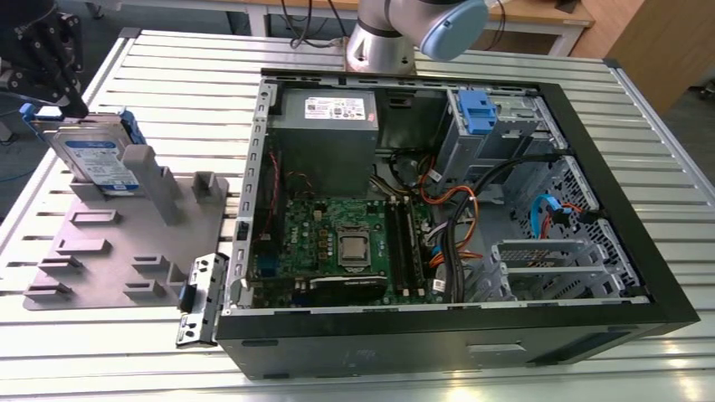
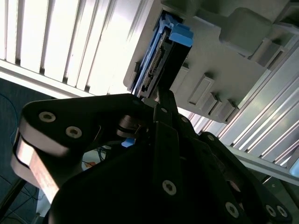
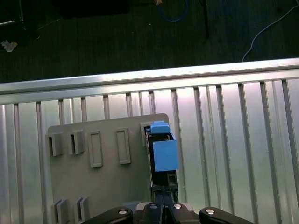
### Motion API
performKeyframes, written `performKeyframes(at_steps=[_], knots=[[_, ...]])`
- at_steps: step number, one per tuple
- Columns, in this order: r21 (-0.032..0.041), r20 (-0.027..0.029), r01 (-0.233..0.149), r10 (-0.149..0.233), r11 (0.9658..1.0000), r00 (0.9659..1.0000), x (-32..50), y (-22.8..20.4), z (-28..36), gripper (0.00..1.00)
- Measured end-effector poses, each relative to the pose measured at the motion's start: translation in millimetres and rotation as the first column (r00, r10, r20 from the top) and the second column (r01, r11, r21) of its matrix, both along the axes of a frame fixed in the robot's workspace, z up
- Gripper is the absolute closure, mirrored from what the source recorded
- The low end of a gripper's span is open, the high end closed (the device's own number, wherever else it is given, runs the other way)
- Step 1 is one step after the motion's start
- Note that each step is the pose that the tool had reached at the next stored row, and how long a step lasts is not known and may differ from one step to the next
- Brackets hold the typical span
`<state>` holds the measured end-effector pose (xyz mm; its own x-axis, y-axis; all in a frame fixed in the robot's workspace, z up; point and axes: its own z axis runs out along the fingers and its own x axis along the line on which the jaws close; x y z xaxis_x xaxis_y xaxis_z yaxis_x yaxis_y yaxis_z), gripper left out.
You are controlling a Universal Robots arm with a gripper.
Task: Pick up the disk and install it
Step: 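Pick up the disk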
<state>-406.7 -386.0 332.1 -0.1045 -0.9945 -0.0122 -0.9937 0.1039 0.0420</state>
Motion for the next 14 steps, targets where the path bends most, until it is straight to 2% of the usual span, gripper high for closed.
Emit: performKeyframes(at_steps=[9, 11, 12, 14], knots=[[-0.0005, 0.0000, 0.000, 0.000, 1.0000, 1.0000, 0.0, 0.1, 0.0, 0.89], [-0.0006, 0.0000, 0.000, 0.000, 1.0000, 1.0000, 0.0, 0.1, 0.0, 0.77], [-0.0006, 0.0000, 0.000, 0.000, 1.0000, 1.0000, 0.0, 0.1, 0.0, 0.77], [-0.0007, 0.0000, 0.000, 0.000, 1.0000, 1.0000, -0.1, 0.1, 0.0, 0.65]])
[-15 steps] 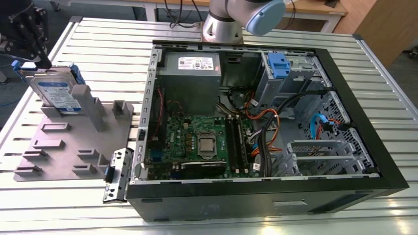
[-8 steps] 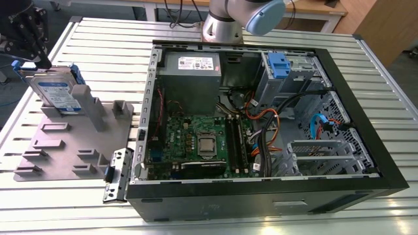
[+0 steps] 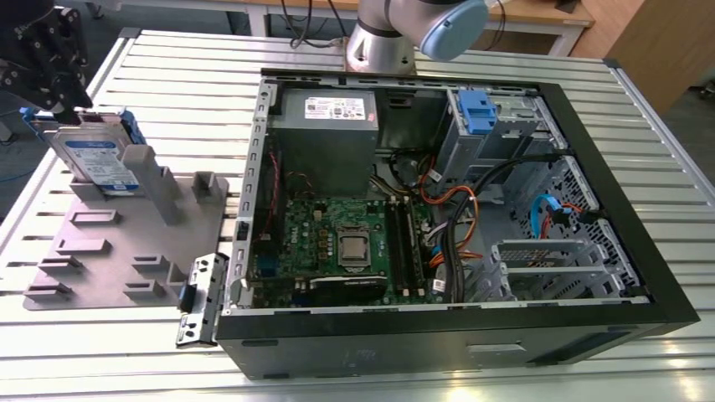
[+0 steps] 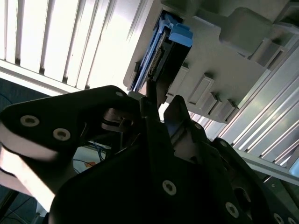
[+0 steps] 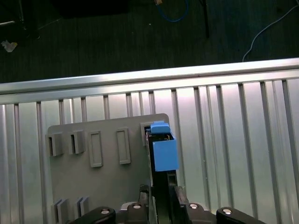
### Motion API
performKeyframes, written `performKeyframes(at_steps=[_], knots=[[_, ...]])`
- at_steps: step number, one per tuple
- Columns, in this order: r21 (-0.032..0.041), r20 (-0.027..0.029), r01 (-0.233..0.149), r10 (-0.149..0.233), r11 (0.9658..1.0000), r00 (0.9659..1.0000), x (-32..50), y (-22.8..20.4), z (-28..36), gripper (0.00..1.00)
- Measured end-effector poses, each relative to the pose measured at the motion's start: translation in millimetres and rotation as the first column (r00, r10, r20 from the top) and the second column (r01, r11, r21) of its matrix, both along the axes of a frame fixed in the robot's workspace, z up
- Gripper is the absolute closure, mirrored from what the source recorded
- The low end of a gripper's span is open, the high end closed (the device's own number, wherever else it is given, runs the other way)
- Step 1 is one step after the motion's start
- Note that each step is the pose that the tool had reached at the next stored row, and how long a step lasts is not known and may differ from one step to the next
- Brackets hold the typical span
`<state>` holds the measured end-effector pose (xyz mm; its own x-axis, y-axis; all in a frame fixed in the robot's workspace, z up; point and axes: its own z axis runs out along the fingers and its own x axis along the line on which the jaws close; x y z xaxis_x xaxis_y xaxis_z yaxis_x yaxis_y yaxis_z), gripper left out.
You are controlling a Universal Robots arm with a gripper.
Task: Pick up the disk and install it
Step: 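Pick up the disk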
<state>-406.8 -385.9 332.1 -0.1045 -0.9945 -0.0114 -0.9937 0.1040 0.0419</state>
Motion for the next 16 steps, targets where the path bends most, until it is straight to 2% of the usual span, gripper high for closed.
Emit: performKeyframes(at_steps=[1, 4, 5, 6, 9, 16], knots=[[0.0000, 0.0000, 0.000, 0.000, 1.0000, 1.0000, 0.0, 0.0, 0.0, 0.65], [-0.0002, 0.0000, 0.000, 0.000, 1.0000, 1.0000, 0.0, 0.0, 0.0, 0.53], [-0.0002, 0.0000, 0.000, 0.000, 1.0000, 1.0000, 0.0, 0.0, 0.0, 0.53], [-0.0003, 0.0000, 0.000, 0.000, 1.0000, 1.0000, 0.0, 0.0, 0.0, 0.47], [-0.0004, 0.0000, -0.005, 0.005, 1.0000, 1.0000, 0.0, 0.0, -0.1, 0.47], [-0.0003, 0.0002, -0.076, 0.076, 0.9971, 0.9971, -0.2, 0.2, -3.0, 0.47]])
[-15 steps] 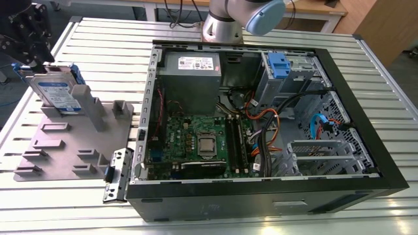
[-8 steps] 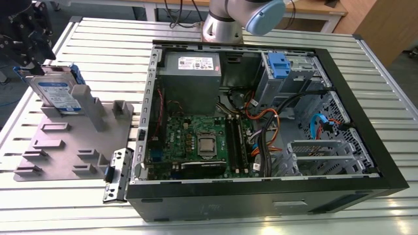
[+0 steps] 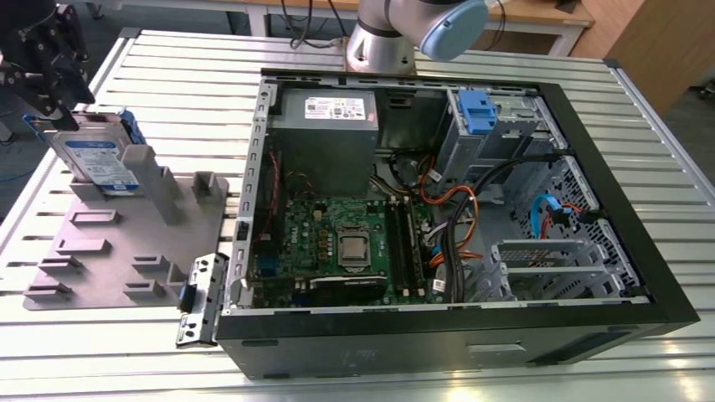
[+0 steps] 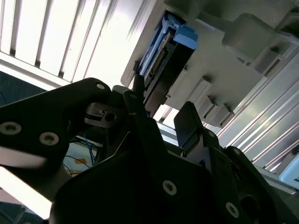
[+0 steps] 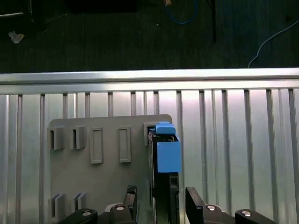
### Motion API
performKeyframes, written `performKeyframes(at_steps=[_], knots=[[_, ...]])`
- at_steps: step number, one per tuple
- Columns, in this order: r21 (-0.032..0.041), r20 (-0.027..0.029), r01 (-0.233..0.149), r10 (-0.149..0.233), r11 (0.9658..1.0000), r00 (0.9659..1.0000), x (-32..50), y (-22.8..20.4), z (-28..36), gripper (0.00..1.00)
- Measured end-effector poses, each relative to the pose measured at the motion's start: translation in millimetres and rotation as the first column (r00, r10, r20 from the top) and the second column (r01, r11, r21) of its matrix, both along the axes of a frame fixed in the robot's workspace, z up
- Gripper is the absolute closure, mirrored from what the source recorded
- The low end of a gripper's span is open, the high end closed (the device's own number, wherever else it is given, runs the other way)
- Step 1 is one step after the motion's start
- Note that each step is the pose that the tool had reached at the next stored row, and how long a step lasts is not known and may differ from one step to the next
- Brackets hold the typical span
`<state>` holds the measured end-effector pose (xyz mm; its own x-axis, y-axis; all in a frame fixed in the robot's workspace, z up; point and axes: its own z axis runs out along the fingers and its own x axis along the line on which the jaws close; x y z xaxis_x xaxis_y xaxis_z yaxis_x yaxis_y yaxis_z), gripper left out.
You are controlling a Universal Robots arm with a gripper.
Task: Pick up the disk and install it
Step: 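Pick up the disk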
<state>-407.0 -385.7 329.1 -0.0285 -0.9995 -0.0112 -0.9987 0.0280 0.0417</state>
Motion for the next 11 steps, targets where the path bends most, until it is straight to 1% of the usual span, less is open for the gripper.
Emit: performKeyframes(at_steps=[3, 11], knots=[[-0.0001, -0.0002, -0.020, 0.020, 0.9998, 0.9998, -0.6, 0.1, -3.9, 0.47], [-0.0001, -0.0002, -0.060, 0.060, 0.9982, 0.9982, -1.7, 0.2, -17.6, 0.47]])
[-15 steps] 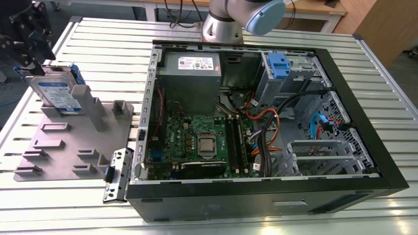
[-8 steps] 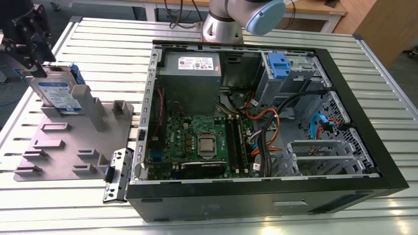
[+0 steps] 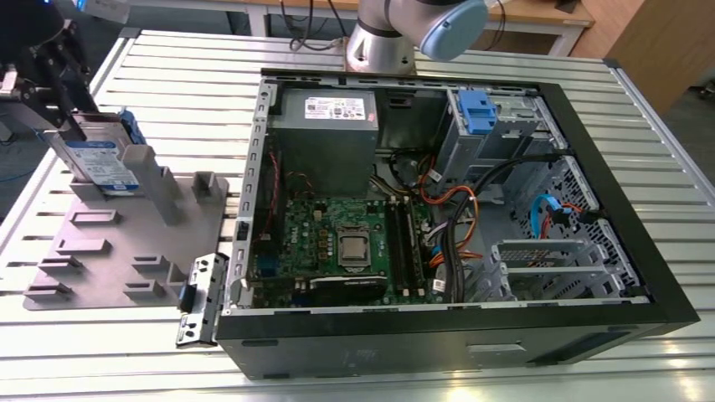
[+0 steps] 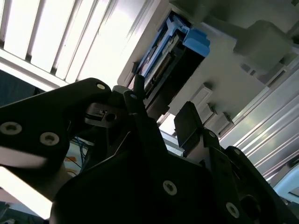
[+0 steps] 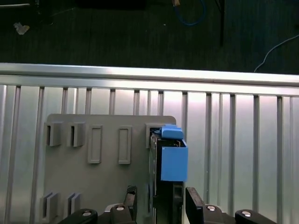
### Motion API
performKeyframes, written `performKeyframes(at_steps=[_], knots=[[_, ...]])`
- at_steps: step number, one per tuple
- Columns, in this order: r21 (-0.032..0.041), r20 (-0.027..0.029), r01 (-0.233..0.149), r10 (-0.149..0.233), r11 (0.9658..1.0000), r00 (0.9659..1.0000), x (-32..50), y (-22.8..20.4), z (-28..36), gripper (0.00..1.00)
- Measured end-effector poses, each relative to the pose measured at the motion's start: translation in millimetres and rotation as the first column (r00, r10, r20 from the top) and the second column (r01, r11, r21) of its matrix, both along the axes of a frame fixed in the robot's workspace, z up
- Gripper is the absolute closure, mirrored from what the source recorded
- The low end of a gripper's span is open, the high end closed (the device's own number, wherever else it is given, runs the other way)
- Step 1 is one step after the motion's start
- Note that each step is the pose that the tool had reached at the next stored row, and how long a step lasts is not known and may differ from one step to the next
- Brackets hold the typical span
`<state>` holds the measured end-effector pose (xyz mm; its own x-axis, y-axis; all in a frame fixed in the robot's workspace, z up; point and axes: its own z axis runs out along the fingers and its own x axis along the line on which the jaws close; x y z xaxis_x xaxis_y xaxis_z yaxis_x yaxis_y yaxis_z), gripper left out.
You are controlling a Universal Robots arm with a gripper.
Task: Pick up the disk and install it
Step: 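Pick up the disk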
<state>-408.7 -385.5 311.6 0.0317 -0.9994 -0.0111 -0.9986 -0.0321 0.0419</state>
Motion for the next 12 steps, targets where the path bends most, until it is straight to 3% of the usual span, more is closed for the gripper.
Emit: performKeyframes(at_steps=[3, 6, 10, 12], knots=[[0.0000, 0.0001, -0.013, 0.013, 0.9999, 0.9999, 0.0, 0.0, -5.3, 0.47], [0.0030, -0.0002, -0.022, 0.022, 0.9998, 0.9998, -0.1, 0.4, -6.6, 0.47], [0.0318, 0.0008, -0.027, 0.027, 0.9991, 0.9996, 0.0, 0.5, -7.1, 0.47], [0.0360, 0.0011, -0.027, 0.027, 0.9990, 0.9996, 0.0, 0.5, -7.5, 0.47]])
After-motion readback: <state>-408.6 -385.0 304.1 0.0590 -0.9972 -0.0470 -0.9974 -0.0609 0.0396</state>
